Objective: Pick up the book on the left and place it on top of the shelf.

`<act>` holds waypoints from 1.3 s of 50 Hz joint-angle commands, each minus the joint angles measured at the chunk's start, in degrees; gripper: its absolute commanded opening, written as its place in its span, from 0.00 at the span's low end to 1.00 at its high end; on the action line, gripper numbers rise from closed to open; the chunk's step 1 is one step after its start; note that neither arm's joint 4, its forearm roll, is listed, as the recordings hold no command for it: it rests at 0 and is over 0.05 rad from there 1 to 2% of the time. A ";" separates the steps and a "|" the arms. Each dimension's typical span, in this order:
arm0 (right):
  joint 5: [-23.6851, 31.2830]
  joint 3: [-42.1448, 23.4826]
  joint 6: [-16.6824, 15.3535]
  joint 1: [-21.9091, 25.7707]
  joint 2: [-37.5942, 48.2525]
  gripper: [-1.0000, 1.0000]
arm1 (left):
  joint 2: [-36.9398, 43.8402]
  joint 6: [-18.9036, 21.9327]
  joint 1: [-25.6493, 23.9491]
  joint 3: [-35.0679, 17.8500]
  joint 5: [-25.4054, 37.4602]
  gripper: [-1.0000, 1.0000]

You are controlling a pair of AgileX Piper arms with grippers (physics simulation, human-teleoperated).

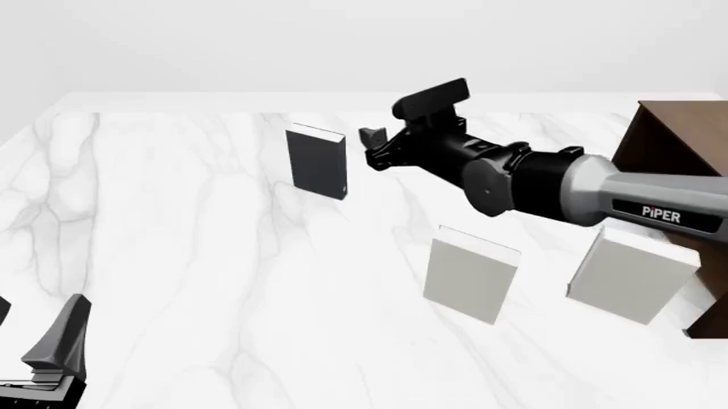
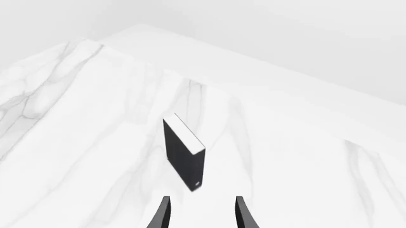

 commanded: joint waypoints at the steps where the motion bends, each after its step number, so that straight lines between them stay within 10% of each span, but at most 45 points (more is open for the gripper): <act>1: 0.30 -3.14 -0.12 0.16 2.97 1.00 | 0.00 0.00 0.00 0.00 0.00 1.00; 65: -2.01 -17.17 3.03 0.58 19.63 1.00 | 0.00 0.00 0.00 0.00 0.00 1.00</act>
